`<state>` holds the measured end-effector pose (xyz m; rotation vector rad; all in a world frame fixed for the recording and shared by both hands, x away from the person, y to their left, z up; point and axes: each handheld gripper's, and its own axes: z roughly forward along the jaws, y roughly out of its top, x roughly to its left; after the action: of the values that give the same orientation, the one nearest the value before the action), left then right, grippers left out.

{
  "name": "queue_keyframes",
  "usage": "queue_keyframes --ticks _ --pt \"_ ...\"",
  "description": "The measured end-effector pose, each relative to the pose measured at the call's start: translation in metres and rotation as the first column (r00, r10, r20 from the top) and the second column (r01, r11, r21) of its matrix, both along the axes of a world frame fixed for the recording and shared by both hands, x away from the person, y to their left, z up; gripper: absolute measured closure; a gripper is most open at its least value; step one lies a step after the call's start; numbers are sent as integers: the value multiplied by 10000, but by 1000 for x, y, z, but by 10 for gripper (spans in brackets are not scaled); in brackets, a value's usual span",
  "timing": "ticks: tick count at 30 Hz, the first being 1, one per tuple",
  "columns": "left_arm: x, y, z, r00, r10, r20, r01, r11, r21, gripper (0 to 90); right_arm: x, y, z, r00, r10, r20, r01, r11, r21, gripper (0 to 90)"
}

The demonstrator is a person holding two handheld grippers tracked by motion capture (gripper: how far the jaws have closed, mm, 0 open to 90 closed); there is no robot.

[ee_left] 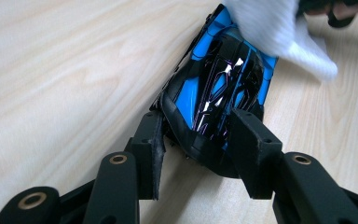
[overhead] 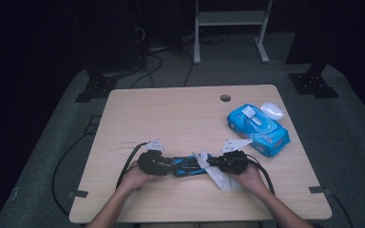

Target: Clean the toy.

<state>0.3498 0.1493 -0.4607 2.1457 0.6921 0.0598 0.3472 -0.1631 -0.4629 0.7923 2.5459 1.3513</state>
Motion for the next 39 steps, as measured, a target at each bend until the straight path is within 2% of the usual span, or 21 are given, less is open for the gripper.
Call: queue_keyframes --ticks 2,4,6,9,12,15,19,21,23,24,28,29,30,31,32,34,35,37,39 --pt "-5 -1 0 9987 -108 491 104 9999 83 560 4 -5 3 9997 -194 124 193 9998 79 852" --pt "-9 -2 1 9961 -165 867 150 9997 185 560 5 -7 4 9998 -207 63 206 9997 121 849" --pt "-12 -2 0 9928 -209 1179 186 9996 208 559 7 -9 5 9998 -188 -66 189 9997 160 776" --pt "-17 -3 -1 9859 -298 1646 256 9993 278 557 8 -12 6 9999 -67 -150 70 9998 204 733" --pt "-22 -3 -2 9772 -363 2090 314 9992 267 557 11 -12 5 9991 115 -414 -109 9998 150 619" --pt "-25 -3 -3 9699 -393 2404 328 9990 309 557 17 -14 3 9949 368 -942 -339 9989 315 577" --pt "-29 -3 -3 9597 -513 2762 415 9983 411 556 28 -16 0 9816 700 -1778 -571 9954 767 525" --pt "-30 -4 -4 9520 -611 2999 487 9976 485 556 32 -16 -3 9705 966 -2208 -749 9917 1047 505" --pt "-32 -4 -4 9469 -698 3140 545 9969 574 555 35 -15 -7 9538 1316 -2699 -961 9854 1408 498" --pt "-32 -4 -3 9452 -728 3183 560 9965 617 555 37 -13 -9 9471 1479 -2849 -1070 9822 1541 493" --pt "-33 -3 -4 9414 -737 3292 574 9966 588 555 40 -13 -11 9340 1686 -3151 -1165 9772 1776 507" --pt "-33 -3 -4 9415 -745 3287 587 9966 577 555 40 -13 -12 9304 1736 -3229 -1180 9757 1848 515" --pt "-32 -3 -4 9451 -724 3186 584 9969 532 555 40 -14 -12 9297 1761 -3234 -1198 9751 1867 519" --pt "-30 -2 -4 9530 -664 2955 549 9974 473 542 40 -14 -12 9322 1801 -3139 -1264 9748 1838 522" --pt "-29 -2 -4 9602 -585 2731 494 9980 401 489 39 -13 -11 9347 1861 -3027 -1347 9739 1828 527" --pt "-24 -3 -3 9707 -557 2339 472 9980 416 426 36 -12 -10 9394 1995 -2788 -1540 9721 1769 543" --pt "-20 -4 -3 9769 -575 2059 500 9979 412 376 35 -11 -9 9442 2056 -2575 -1650 9714 1704 545" --pt "-11 -6 -4 9888 -816 1249 785 9965 290 324 31 -9 -7 9511 2181 -2187 -1866 9700 1561 553" --pt "-3 -7 -7 9909 -1149 703 1148 9934 53 293 28 -7 -4 9568 2224 -1871 -1990 9705 1361 554"
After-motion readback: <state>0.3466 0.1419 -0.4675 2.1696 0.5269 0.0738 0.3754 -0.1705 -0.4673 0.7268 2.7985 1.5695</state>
